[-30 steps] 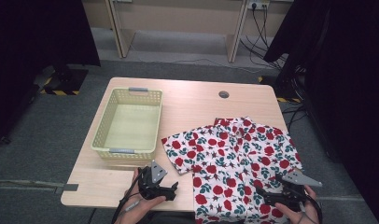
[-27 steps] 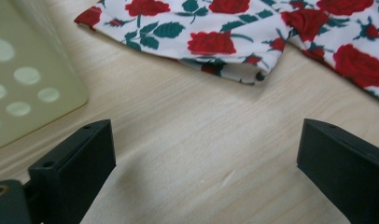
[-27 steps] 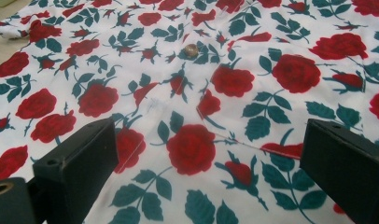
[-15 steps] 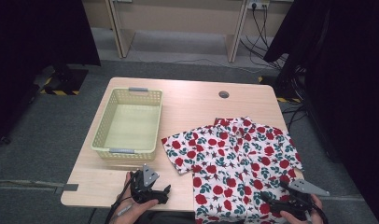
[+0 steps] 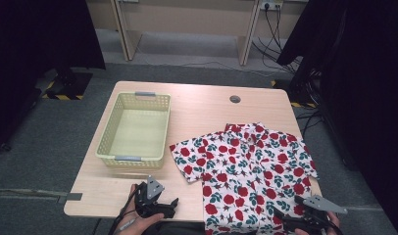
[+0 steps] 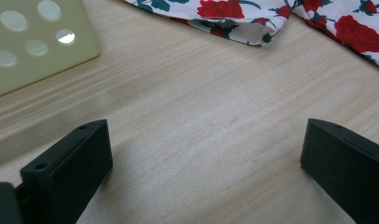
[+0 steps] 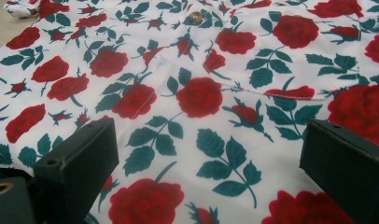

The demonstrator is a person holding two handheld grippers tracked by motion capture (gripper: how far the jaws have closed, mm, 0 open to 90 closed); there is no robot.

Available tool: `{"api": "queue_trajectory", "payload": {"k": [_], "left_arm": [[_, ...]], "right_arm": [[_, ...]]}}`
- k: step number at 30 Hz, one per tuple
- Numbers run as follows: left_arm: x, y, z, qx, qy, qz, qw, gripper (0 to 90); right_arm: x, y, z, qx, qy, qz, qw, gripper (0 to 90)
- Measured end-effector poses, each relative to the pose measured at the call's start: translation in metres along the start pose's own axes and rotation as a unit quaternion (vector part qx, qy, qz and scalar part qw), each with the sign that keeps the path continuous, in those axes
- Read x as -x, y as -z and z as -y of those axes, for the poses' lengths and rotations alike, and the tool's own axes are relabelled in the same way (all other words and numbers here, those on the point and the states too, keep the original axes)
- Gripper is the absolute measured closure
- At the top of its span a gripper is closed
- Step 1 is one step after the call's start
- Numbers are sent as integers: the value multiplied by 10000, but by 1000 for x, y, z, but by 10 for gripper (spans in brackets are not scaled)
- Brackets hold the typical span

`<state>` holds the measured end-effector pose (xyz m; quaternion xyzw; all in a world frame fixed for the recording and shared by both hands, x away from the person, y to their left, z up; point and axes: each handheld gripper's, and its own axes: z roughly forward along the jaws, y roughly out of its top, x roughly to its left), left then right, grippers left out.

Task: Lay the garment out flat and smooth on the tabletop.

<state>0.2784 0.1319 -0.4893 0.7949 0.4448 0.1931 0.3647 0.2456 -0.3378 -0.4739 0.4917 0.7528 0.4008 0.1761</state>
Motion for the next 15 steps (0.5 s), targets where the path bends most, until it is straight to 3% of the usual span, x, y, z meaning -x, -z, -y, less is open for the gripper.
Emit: {"api": "queue_trajectory", "payload": {"k": [15], "left_arm": [[1,2,2,-2,11,-7,10000,11]], "right_arm": [[0,9,11,34,-136,77,9999,46]]}}
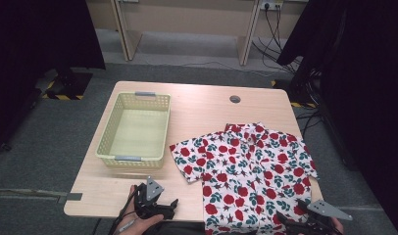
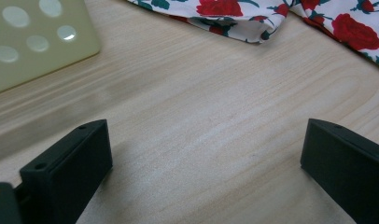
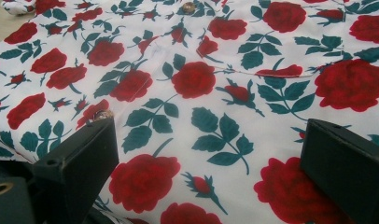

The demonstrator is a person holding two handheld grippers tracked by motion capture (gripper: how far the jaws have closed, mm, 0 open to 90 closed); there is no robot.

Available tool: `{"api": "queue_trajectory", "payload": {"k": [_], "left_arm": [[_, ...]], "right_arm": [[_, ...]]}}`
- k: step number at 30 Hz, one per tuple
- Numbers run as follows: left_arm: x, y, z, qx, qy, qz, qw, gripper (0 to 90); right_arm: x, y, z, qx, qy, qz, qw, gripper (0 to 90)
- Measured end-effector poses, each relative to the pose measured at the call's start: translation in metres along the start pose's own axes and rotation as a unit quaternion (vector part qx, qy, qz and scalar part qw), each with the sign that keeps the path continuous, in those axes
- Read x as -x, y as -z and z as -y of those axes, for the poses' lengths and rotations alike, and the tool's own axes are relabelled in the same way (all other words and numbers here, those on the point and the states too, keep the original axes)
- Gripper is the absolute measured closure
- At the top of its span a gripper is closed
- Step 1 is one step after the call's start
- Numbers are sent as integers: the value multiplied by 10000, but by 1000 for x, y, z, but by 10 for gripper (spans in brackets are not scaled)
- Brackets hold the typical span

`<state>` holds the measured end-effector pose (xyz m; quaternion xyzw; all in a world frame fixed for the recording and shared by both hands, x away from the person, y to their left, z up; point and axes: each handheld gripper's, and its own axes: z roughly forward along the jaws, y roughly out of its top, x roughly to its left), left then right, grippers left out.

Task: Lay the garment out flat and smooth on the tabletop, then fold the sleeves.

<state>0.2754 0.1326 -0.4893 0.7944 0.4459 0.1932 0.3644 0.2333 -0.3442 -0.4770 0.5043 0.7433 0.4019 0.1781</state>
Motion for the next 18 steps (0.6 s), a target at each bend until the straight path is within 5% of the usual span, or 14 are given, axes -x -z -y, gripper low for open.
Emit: {"api": "queue_trajectory", "payload": {"k": [18], "left_arm": [[3,3,0,111,73,-27,9999,27]], "right_arm": [[-1,2,-2,94,60,19,9999,46]]}}
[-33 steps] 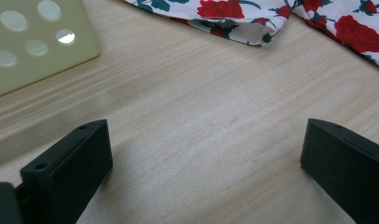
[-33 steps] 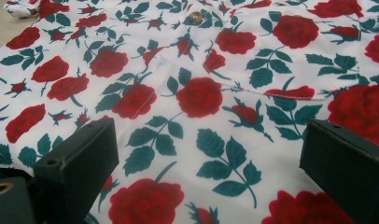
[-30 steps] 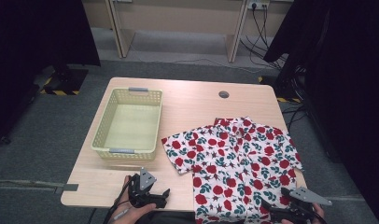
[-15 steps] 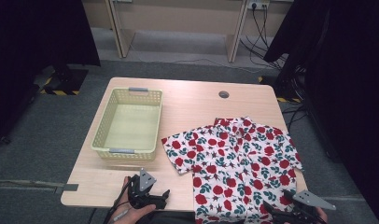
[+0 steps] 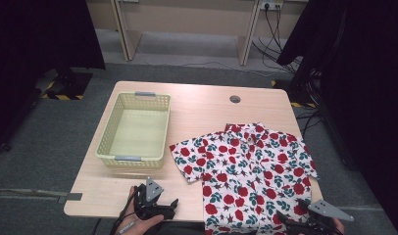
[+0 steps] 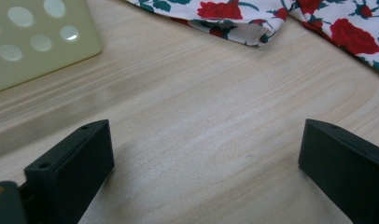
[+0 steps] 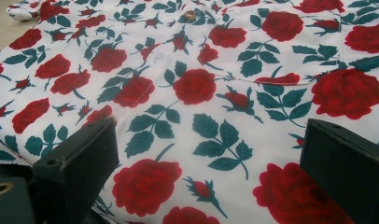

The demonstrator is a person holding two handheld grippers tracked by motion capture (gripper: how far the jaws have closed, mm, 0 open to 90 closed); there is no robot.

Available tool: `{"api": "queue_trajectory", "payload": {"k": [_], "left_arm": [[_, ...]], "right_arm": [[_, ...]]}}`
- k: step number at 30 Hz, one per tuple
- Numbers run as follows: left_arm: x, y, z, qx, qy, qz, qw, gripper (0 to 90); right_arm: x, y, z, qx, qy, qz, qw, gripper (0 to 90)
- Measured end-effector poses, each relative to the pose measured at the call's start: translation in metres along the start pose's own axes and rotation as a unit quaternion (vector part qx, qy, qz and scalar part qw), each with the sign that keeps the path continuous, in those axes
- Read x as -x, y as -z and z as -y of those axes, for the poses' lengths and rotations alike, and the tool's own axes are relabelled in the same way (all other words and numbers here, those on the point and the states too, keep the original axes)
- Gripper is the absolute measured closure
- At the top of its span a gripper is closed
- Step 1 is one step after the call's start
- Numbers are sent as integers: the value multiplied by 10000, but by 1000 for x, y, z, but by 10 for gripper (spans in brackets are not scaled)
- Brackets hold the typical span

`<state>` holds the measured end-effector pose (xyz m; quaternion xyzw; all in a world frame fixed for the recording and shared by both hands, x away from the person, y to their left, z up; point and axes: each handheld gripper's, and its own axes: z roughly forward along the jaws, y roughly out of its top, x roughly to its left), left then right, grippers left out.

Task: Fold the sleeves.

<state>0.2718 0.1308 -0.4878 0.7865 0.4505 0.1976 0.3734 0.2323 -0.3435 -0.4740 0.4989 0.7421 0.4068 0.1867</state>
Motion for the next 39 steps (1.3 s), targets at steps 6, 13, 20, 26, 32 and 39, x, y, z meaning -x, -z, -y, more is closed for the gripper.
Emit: {"api": "queue_trajectory", "payload": {"k": [6,13,20,26,32,39], "left_arm": [[4,5,-7,228,54,86,9997,19],[11,1,-16,270,84,247,9993,19],[18,-5,-20,275,-95,337,9990,12],[22,-10,-28,246,-127,368,9989,18],[25,-20,-40,338,-94,384,9986,27],[24,-34,-52,306,-69,454,9985,39]], "right_arm": [[-2,-1,1,-22,22,-22,10000,47],[-1,-2,2,-28,19,-31,10000,47],[0,-2,3,-15,-7,-13,10000,48],[-1,-2,2,-21,-4,-24,10000,50],[0,-2,3,-13,-4,-30,10000,53],[1,-3,4,-24,4,-23,10000,56]]}}
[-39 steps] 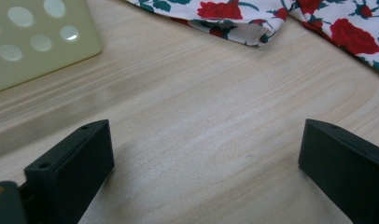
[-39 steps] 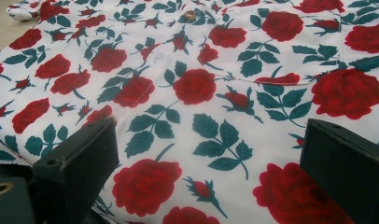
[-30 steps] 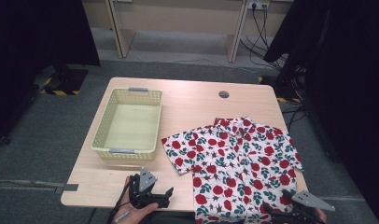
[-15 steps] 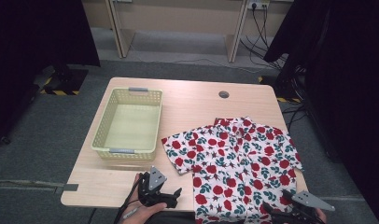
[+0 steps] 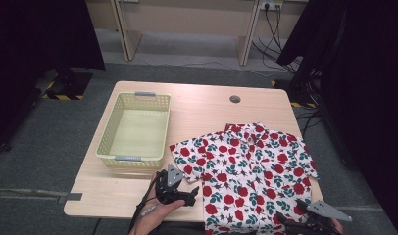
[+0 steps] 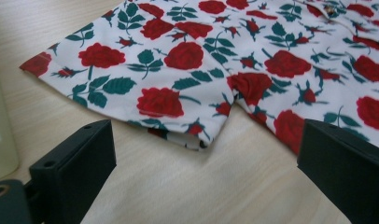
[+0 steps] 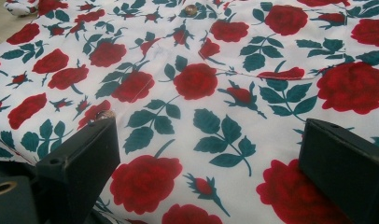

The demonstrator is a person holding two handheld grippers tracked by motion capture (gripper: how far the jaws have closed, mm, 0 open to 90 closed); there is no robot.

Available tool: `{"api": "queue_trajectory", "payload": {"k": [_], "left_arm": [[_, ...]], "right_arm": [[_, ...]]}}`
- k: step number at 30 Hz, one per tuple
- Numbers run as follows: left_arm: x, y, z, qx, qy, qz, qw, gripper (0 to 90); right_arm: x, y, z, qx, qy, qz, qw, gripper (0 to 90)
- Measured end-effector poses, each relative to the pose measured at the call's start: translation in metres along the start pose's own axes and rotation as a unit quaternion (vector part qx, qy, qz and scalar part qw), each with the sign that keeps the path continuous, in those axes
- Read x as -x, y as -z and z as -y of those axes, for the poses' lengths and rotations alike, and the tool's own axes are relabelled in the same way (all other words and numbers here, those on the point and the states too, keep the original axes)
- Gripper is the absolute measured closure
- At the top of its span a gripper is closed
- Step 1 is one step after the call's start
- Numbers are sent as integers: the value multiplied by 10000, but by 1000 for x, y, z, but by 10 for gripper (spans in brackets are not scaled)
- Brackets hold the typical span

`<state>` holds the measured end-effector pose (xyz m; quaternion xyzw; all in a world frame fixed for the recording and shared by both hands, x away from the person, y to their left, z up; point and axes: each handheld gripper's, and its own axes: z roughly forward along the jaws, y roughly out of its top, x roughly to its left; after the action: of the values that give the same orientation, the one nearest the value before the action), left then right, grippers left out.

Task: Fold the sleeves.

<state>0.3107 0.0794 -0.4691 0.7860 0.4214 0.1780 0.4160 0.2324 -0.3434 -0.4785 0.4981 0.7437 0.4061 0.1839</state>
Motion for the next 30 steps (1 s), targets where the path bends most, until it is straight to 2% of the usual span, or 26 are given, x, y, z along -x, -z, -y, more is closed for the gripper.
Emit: {"api": "queue_trajectory", "payload": {"k": [7,14,19,23,27,28,30], "left_arm": [[-2,-7,-9,53,-8,33,10000,41],[0,-15,-17,57,-61,-49,10000,110],[1,-26,-26,-14,-17,52,10000,92],[1,-32,-31,-98,22,41,9999,57],[-4,-39,-38,-240,55,-120,9996,54],[-5,-41,-38,-279,83,-201,9994,53],[-7,-43,-40,-382,-64,-490,9980,67]], "right_arm": [[1,1,0,32,-6,13,10000,56],[0,-1,1,7,34,-24,10000,58],[-2,-2,1,-10,50,-53,10000,58],[-2,-1,1,1,38,-56,10000,58],[-2,-2,1,-19,38,-64,10000,58],[-2,-3,2,-22,43,-64,10000,58],[-2,-2,1,-9,53,-89,9999,58]]}}
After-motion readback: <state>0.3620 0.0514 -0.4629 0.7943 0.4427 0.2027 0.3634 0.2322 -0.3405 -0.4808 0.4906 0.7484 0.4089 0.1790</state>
